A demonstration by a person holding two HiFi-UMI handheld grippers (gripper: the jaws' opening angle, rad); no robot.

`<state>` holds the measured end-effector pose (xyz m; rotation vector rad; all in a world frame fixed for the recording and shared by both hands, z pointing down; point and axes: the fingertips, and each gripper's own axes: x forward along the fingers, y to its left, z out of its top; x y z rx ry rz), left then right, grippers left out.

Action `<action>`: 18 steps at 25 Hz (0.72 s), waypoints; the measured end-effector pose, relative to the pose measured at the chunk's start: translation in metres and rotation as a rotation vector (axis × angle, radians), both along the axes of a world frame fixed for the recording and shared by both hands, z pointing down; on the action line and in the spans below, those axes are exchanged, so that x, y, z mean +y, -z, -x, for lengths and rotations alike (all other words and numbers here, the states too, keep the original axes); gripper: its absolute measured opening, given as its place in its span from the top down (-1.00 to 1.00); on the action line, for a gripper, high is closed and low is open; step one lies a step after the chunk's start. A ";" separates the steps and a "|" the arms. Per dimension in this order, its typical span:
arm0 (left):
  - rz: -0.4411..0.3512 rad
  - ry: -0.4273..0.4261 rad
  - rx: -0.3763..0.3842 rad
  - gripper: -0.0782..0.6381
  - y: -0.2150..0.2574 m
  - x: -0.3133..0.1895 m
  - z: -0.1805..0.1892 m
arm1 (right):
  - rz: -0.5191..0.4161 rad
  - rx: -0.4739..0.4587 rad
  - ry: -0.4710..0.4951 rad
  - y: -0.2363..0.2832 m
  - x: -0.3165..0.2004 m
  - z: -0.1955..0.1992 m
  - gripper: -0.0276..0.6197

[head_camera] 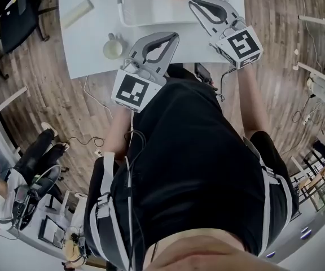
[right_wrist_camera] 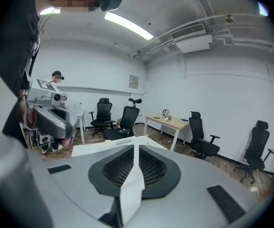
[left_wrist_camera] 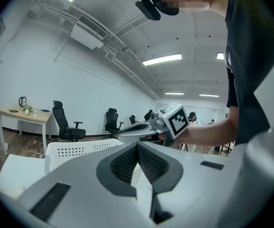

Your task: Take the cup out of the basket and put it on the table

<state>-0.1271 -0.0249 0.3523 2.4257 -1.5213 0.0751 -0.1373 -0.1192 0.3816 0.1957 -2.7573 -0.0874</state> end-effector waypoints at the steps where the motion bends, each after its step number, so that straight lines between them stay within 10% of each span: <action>1: 0.005 -0.009 0.000 0.73 -0.002 0.002 0.000 | -0.016 0.032 0.005 -0.006 -0.006 0.006 0.84; 4: 0.013 -0.022 -0.014 0.73 -0.006 0.009 0.003 | -0.040 0.128 0.026 -0.031 -0.020 0.023 0.57; 18: 0.021 0.015 0.039 0.73 -0.006 0.032 0.036 | -0.017 0.524 0.115 -0.160 -0.058 0.064 0.51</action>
